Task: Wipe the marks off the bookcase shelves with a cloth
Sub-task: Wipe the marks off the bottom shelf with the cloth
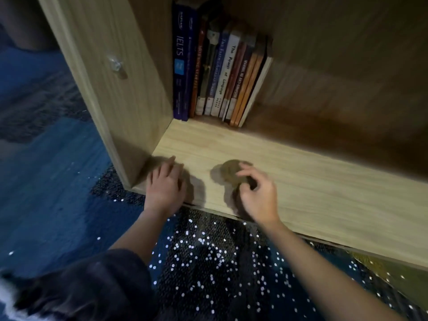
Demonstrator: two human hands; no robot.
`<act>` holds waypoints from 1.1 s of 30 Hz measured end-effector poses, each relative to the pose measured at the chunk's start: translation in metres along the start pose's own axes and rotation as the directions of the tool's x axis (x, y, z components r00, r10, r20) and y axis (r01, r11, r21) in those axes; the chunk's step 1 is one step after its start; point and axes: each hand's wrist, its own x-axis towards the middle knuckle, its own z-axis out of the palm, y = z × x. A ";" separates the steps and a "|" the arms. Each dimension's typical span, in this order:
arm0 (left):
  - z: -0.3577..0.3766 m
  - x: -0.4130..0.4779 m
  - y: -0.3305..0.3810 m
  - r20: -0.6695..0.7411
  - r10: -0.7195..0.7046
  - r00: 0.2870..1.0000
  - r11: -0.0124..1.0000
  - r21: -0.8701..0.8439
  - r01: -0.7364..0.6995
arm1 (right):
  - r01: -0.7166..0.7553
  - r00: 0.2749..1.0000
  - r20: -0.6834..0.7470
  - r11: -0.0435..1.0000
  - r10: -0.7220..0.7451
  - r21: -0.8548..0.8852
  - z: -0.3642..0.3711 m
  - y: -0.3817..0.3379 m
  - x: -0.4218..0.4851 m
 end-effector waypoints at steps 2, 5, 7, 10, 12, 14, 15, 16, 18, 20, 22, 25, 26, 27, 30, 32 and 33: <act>-0.007 0.002 -0.008 -0.021 -0.085 0.996 0.996 -0.001 0.085 | 0.023 0.996 0.092 0.982 -0.005 -0.190 -0.005 0.013 0.033; -0.014 0.007 -0.020 0.019 -0.139 0.990 0.990 -0.036 0.140 | 0.090 0.954 0.291 0.866 0.066 -0.492 0.015 0.038 0.060; -0.017 0.009 -0.029 0.056 -0.155 0.986 0.980 -0.114 0.160 | 0.116 0.951 0.304 0.851 0.053 -0.511 0.036 0.035 0.078; -0.019 0.009 -0.034 0.071 -0.165 0.984 0.969 -0.173 0.175 | 0.121 0.935 0.348 0.866 0.064 -0.486 0.069 0.009 0.115; -0.017 0.009 -0.033 0.031 -0.154 0.988 0.969 -0.193 0.157 | 0.140 0.916 0.395 0.867 0.071 -0.479 0.093 -0.010 0.138; -0.014 0.010 -0.033 -0.011 -0.132 0.991 0.971 -0.203 0.127 | 0.180 0.893 0.449 0.878 0.044 -0.444 0.115 -0.024 0.154; -0.013 0.011 -0.035 -0.024 -0.126 0.992 0.970 -0.215 0.118 | 0.200 0.879 0.476 0.886 0.027 -0.419 0.124 -0.031 0.159; -0.013 0.010 -0.037 -0.032 -0.124 0.992 0.967 -0.230 0.114 | 0.225 0.861 0.508 0.895 0.002 -0.385 0.131 -0.038 0.162; -0.013 0.009 -0.043 -0.058 -0.104 0.993 0.964 -0.253 0.086 | 0.289 0.816 0.573 0.910 -0.072 -0.297 0.139 -0.046 0.167; -0.012 0.007 -0.046 -0.081 -0.071 0.994 0.966 -0.253 0.048 | 0.336 0.781 0.605 0.921 -0.155 -0.196 0.142 -0.045 0.161; -0.011 0.006 -0.045 -0.105 -0.056 0.993 0.965 -0.261 0.027 | 0.286 0.752 0.636 0.955 -0.175 -0.075 0.138 -0.041 0.144; -0.013 0.006 -0.043 -0.138 -0.053 0.989 0.951 -0.310 0.008 | 0.073 0.650 0.749 0.992 -0.129 0.107 0.120 -0.045 0.105; -0.015 0.005 -0.041 -0.149 -0.060 0.987 0.944 -0.329 0.008 | -0.036 0.643 0.754 0.978 -0.134 0.205 0.112 -0.048 0.093; -0.016 0.004 -0.037 -0.159 -0.071 0.985 0.939 -0.345 0.012 | -0.188 0.676 0.727 0.926 -0.120 0.327 0.104 -0.050 0.084; -0.016 0.008 -0.018 -0.139 -0.149 0.979 0.967 -0.228 0.114 | -0.346 0.871 0.488 0.772 0.054 0.534 0.075 -0.044 0.072; -0.013 0.017 0.001 -0.001 -0.196 0.981 0.981 0.008 0.196 | -0.199 0.953 0.295 0.869 0.064 0.454 0.056 -0.029 0.062; -0.012 0.022 0.010 0.075 -0.213 0.974 0.974 0.098 0.205 | -0.140 0.971 0.235 0.905 0.046 0.401 0.048 -0.018 0.057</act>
